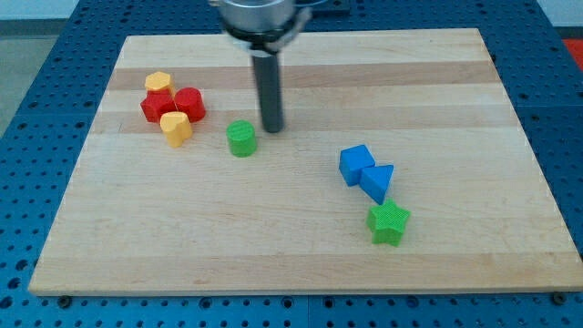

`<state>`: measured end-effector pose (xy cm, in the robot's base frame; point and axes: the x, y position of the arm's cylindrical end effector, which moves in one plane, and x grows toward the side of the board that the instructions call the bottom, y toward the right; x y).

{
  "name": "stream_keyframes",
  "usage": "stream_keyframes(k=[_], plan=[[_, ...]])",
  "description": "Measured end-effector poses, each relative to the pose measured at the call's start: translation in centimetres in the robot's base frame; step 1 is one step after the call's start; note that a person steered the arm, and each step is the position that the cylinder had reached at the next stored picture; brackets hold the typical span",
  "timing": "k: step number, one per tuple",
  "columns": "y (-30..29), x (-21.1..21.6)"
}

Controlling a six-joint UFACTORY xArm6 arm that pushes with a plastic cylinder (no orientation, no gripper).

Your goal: Slide the blue cube towards green circle

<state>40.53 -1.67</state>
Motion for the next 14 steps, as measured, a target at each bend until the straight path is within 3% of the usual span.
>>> stream_keyframes(k=[1,2,4,6,7,8,9,11,12,13,14], plan=[[-3.1,4.4],[-9.1,4.0],[-8.6,4.0],[-4.8,5.6],[1.6,0.2],[9.3,-2.0],[14.3,1.9],[7.4,10.2],[0.5,10.5],[-7.0,5.4],[-9.8,4.7]])
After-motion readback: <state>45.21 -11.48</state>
